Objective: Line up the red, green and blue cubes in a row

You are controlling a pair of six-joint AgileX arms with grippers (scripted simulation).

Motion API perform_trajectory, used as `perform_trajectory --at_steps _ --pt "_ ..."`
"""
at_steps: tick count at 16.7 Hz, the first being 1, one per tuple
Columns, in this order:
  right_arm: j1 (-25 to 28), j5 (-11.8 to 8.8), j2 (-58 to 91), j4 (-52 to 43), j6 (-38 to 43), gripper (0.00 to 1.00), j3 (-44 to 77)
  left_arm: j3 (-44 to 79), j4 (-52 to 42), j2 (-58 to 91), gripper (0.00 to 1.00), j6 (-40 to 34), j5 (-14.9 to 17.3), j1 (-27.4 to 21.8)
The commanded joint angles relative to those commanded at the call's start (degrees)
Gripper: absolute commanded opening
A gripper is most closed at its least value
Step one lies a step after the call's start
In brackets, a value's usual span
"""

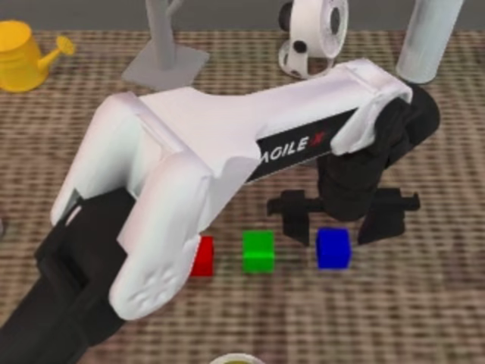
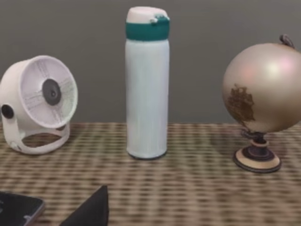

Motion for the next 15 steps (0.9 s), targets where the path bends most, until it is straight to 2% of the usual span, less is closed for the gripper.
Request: perform_trajectory --at_steps 10,15 --pt "0.00 0.00 0.00 0.00 0.00 1.00 0.00 0.20 -0.20 0.06 1.00 -0.02 0.00 0.11" --pt "0.00 0.00 0.00 0.00 0.00 1.00 0.00 9.37 -8.96 0.62 1.00 -0.19 0.10 0.38"
